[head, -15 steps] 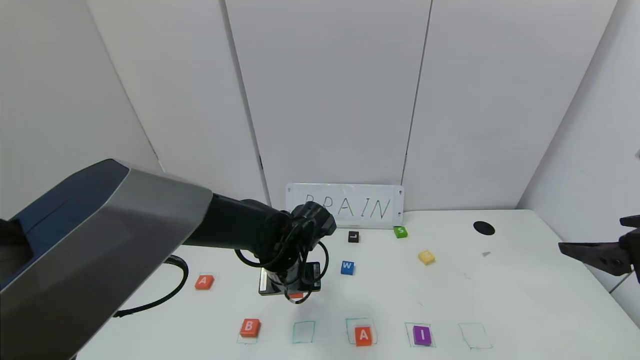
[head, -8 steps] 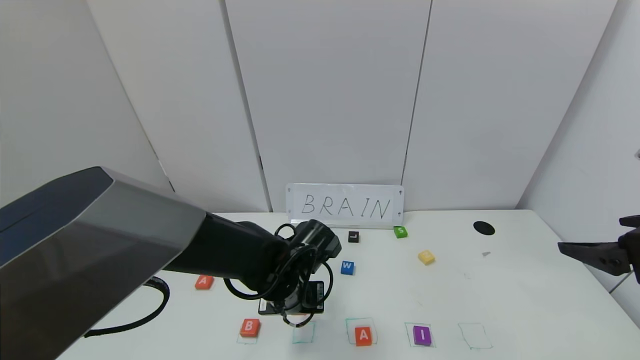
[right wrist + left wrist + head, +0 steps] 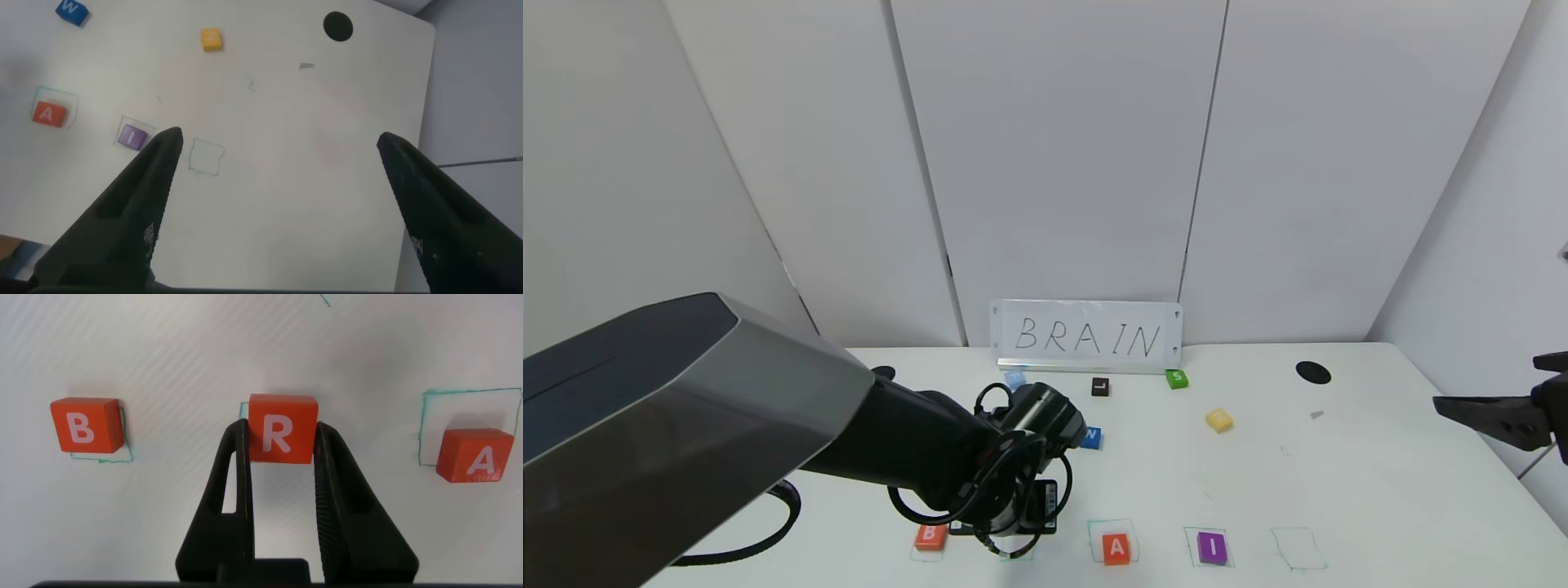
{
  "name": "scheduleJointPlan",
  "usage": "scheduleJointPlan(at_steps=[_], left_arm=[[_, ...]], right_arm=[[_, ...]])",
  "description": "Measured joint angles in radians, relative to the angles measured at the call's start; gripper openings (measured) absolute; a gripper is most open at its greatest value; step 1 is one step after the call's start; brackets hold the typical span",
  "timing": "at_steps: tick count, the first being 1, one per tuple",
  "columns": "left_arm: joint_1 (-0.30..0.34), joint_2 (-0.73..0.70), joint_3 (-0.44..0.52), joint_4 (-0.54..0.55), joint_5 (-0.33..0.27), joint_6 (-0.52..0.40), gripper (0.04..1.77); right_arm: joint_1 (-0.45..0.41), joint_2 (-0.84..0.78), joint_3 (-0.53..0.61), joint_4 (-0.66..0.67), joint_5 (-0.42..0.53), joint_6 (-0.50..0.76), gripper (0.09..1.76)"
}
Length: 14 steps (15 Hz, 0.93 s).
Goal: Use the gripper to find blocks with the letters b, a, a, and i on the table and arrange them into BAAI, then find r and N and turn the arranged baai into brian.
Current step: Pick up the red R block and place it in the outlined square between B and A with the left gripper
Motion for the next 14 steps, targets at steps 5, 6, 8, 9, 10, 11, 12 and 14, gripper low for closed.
scheduleJointPlan(at_steps=[5,6,8,9,10,11,12,14], left_arm=[[-0.01,0.02,0.005,-0.001,0.0,-0.01,0.49],[-0.011,0.026,0.003,-0.001,0.002,-0.024,0.49],[-0.015,0.039,0.005,-0.001,0.007,-0.03,0.49],[-0.017,0.042,0.007,-0.001,0.01,-0.031,0.49],[-0.019,0.045,0.008,-0.001,0.011,-0.031,0.49],[-0.02,0.047,0.008,-0.001,0.01,-0.031,0.49],[-0.022,0.048,0.009,-0.001,0.011,-0.031,0.49],[-0.023,0.051,0.014,-0.009,0.011,-0.037,0.49]], right_arm=[[0.007,0.002,0.002,0.0,-0.015,0.0,1.71],[0.008,0.002,0.003,0.0,-0.016,0.0,1.71],[0.009,0.002,0.004,-0.002,-0.015,0.0,1.71],[0.01,0.002,0.005,-0.005,-0.016,0.0,1.71],[0.011,0.003,0.006,-0.007,-0.016,0.0,1.71],[0.012,0.004,0.007,-0.006,-0.02,0.0,1.71],[0.013,0.004,0.008,-0.009,-0.021,0.0,1.71],[0.014,0.005,0.009,-0.011,-0.021,0.0,1.71]])
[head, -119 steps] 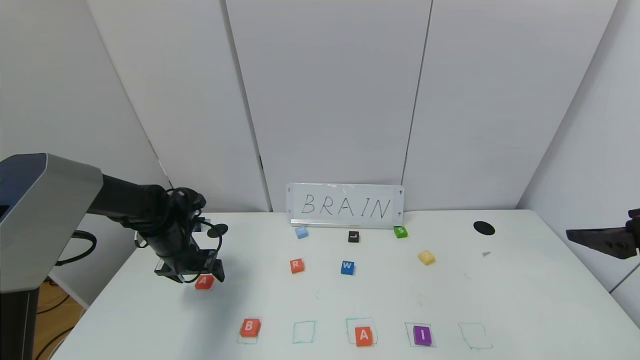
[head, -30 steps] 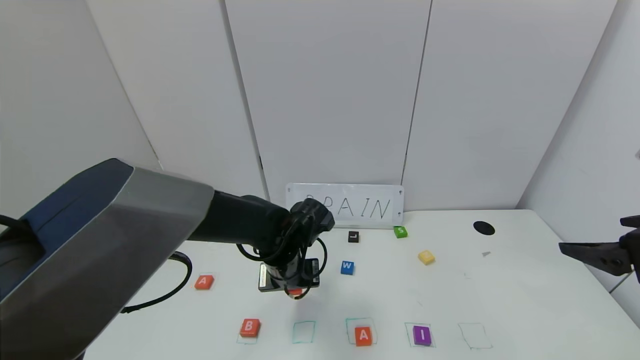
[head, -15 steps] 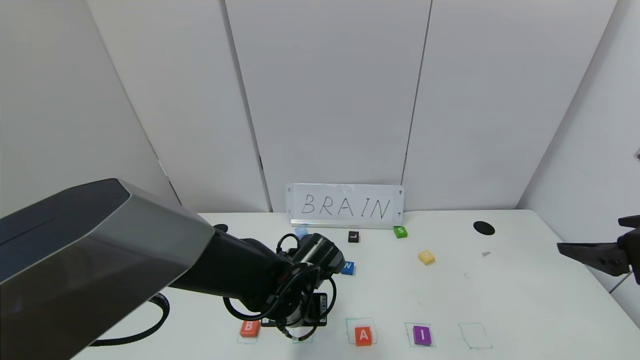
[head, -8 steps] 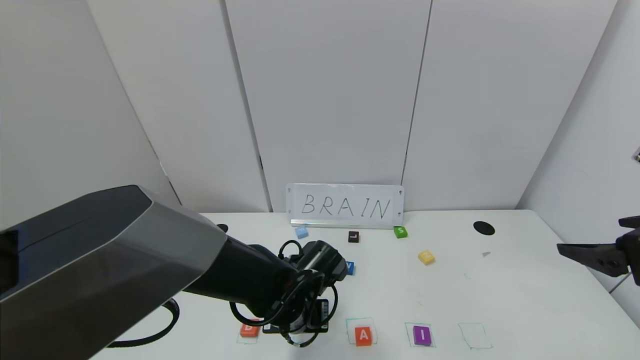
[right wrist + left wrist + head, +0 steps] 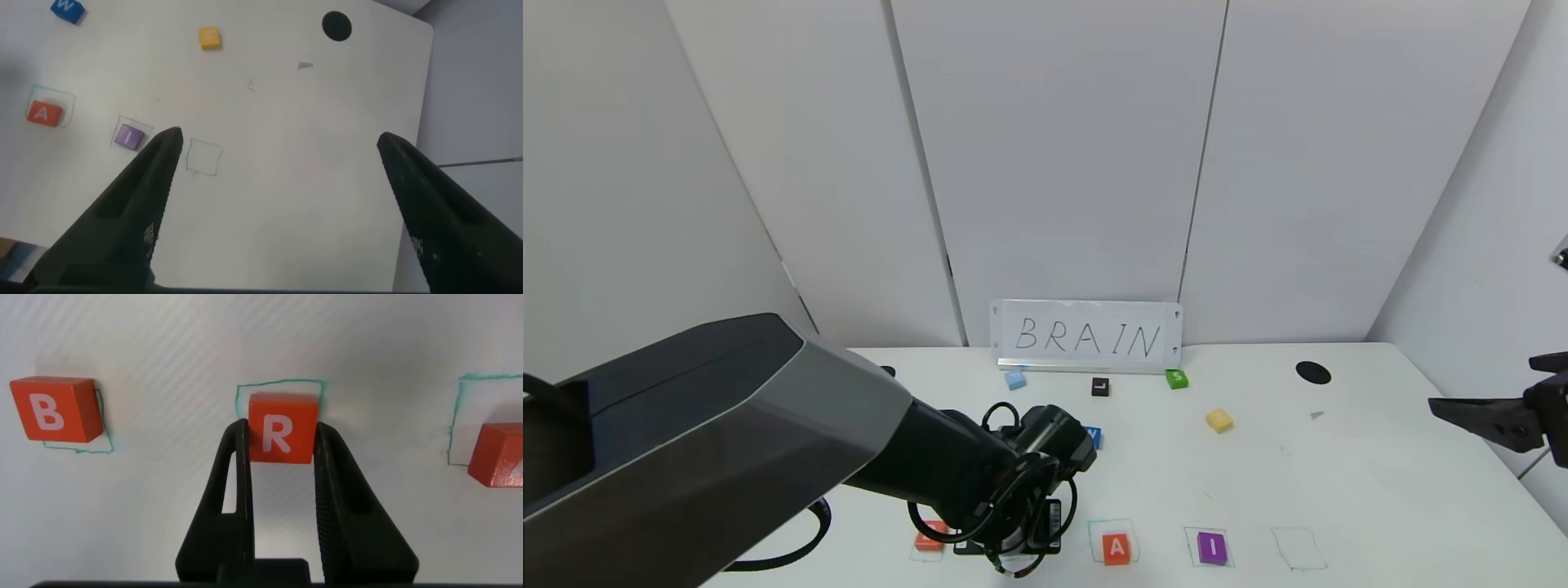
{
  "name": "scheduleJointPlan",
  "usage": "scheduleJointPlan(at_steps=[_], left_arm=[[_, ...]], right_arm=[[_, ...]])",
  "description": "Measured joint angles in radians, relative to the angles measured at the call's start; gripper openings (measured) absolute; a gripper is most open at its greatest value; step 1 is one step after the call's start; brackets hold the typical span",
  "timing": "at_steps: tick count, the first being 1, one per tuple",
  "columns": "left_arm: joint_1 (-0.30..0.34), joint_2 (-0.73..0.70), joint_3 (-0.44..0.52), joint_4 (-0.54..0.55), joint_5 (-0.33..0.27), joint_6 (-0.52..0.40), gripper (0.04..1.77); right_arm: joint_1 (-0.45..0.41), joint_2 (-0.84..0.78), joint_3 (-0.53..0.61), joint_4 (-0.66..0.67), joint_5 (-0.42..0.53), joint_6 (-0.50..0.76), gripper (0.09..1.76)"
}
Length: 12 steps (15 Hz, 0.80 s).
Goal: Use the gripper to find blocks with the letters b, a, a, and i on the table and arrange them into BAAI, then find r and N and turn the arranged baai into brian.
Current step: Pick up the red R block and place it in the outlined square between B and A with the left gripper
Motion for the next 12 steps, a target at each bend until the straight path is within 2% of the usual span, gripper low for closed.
scheduleJointPlan(at_steps=[3,12], left_arm=[[0.0,0.009,0.015,-0.05,0.001,-0.001,0.49],[0.0,0.012,0.024,-0.048,0.003,-0.016,0.49]], right_arm=[[0.003,0.0,0.002,-0.001,0.0,0.0,1.71],[0.007,0.0,0.008,-0.009,-0.008,0.0,1.71]])
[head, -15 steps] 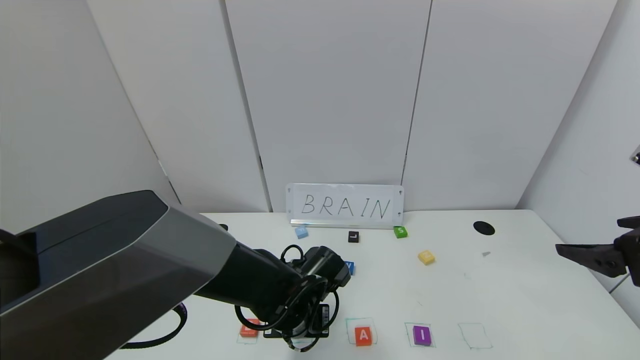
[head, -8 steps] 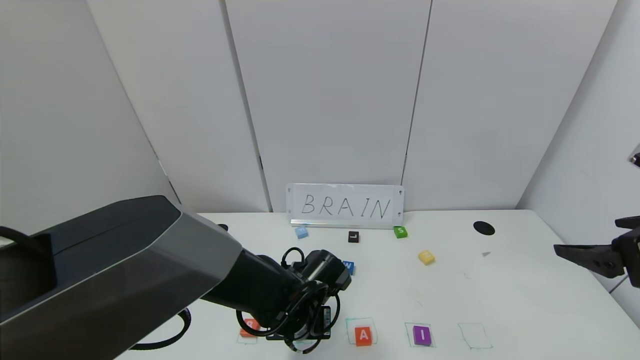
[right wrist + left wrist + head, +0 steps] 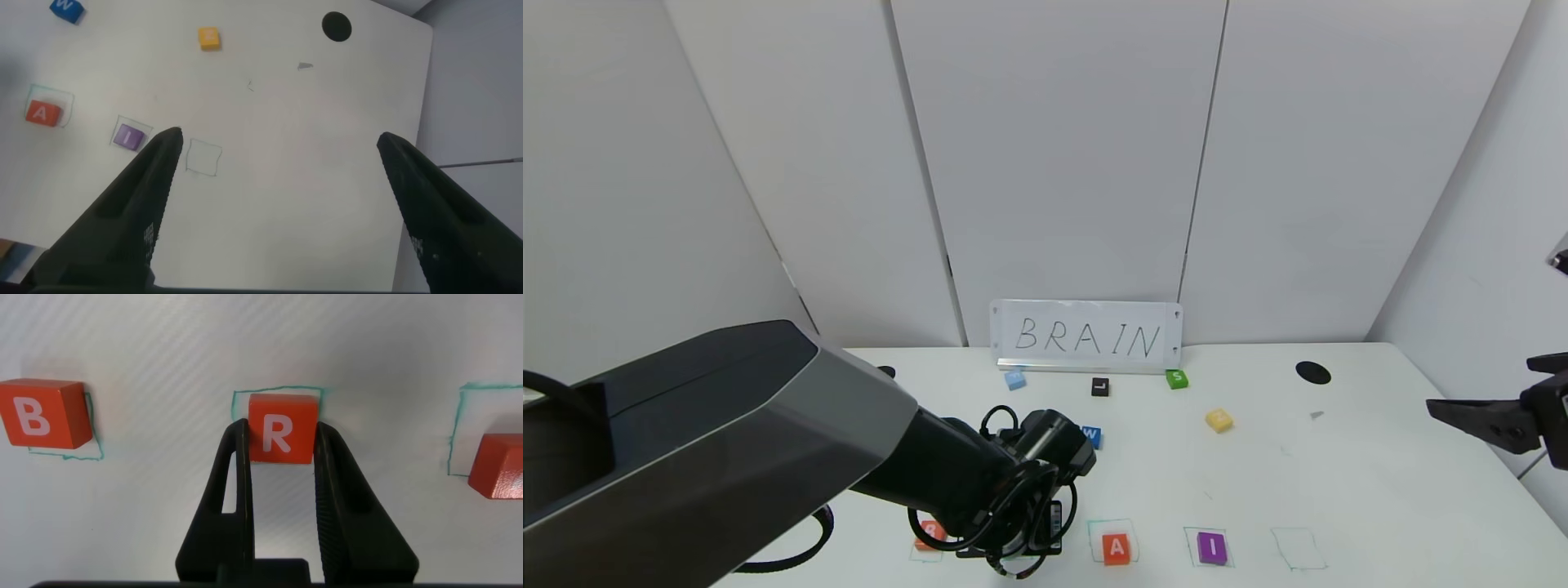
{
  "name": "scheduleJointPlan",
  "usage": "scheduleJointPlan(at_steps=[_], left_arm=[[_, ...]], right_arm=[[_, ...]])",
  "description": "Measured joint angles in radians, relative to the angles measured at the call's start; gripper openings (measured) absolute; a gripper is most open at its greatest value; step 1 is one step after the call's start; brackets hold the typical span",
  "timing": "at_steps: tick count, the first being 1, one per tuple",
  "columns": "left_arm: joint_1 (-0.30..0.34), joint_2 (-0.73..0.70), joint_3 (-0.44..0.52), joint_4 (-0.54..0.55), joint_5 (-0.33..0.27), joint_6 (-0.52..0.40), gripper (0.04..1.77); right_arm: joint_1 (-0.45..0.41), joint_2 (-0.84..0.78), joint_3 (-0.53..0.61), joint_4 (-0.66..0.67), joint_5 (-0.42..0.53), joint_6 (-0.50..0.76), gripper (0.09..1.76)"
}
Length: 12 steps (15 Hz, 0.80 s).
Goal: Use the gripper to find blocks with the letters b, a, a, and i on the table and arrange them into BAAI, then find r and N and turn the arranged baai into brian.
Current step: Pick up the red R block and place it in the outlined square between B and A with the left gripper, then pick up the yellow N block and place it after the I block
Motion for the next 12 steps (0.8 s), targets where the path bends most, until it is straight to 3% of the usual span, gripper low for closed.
scheduleJointPlan(at_steps=[1,3,6,12], left_arm=[[0.0,0.0,0.001,0.0,0.0,0.0,0.51],[0.0,0.0,0.005,-0.002,0.001,0.001,0.8],[0.0,-0.004,0.006,-0.002,0.001,0.003,1.09],[0.0,-0.054,0.004,0.012,0.0,0.024,1.42]], right_arm=[[0.0,0.0,0.0,0.0,0.0,0.0,1.71],[0.001,0.0,0.0,0.0,0.0,0.0,1.71],[0.006,0.0,0.001,0.0,0.0,0.0,1.71],[0.007,0.0,0.002,0.0,0.0,0.001,1.71]])
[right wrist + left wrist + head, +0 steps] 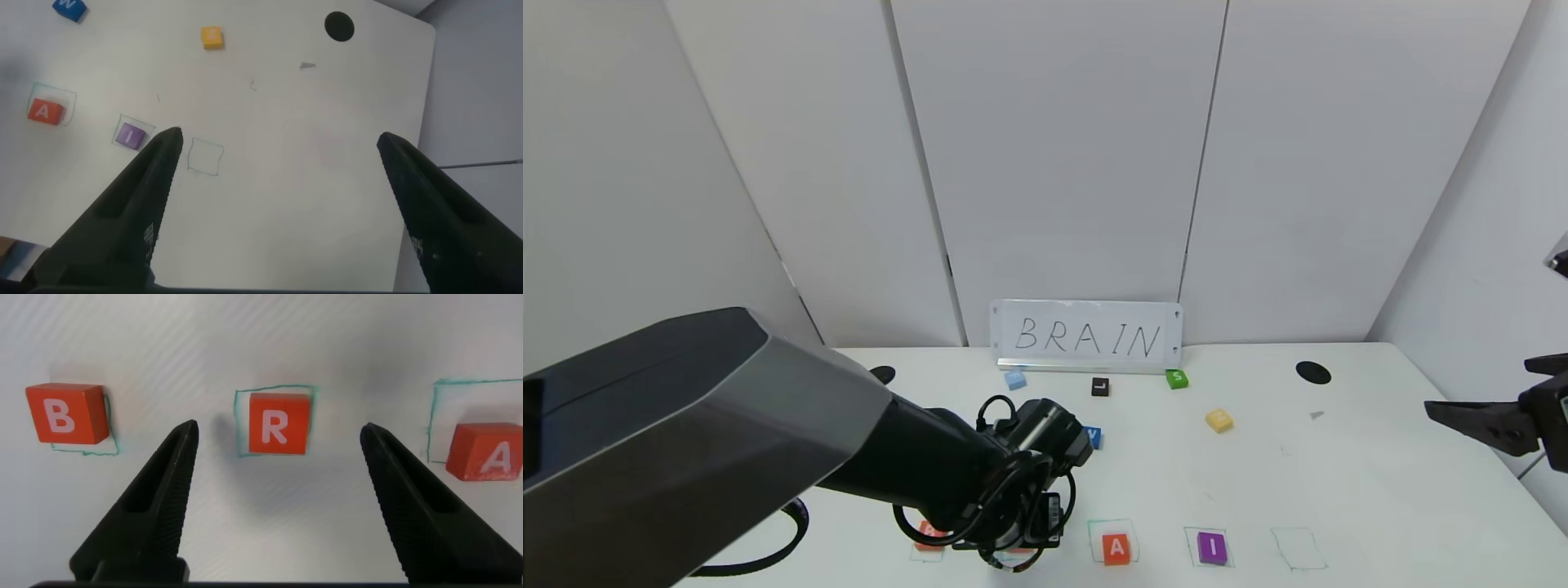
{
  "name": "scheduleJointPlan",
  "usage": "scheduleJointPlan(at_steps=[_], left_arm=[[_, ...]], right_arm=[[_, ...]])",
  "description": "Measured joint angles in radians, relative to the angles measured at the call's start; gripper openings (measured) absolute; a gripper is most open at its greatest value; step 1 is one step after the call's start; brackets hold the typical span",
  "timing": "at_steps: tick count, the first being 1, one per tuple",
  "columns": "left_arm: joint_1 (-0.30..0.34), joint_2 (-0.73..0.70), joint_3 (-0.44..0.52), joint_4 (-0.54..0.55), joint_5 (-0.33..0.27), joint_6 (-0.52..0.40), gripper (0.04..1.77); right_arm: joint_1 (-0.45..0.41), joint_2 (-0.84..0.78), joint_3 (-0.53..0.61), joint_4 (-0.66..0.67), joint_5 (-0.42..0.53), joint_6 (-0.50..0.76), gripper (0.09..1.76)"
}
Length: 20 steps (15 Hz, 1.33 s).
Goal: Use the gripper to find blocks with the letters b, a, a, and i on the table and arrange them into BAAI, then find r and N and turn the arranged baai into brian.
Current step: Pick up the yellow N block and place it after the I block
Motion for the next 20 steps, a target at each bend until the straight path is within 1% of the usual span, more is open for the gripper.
scheduleJointPlan(at_steps=[4,8,11,14,16,18,20], left_arm=[[0.0,-0.097,0.002,0.004,-0.005,0.092,1.54],[0.01,-0.219,0.001,0.096,-0.017,0.249,1.61],[0.04,-0.32,0.003,0.122,-0.079,0.325,1.64],[0.086,-0.431,0.033,0.127,-0.103,0.41,1.67],[0.106,-0.503,0.06,0.128,-0.111,0.458,1.68],[0.124,-0.565,0.081,0.132,-0.138,0.474,1.69],[0.171,-0.62,0.088,0.134,-0.174,0.509,1.69]], right_arm=[[0.002,0.006,0.003,-0.001,0.0,0.001,1.71],[0.013,0.025,0.007,0.0,0.001,0.005,1.71],[0.019,0.038,0.008,0.001,0.003,0.009,1.71],[0.025,0.055,0.008,0.001,0.015,0.013,1.71],[0.027,0.08,-0.002,0.006,0.031,0.015,1.71],[0.027,0.111,-0.033,0.039,0.05,0.019,1.71],[0.028,0.142,-0.084,0.093,0.054,0.023,1.71]])
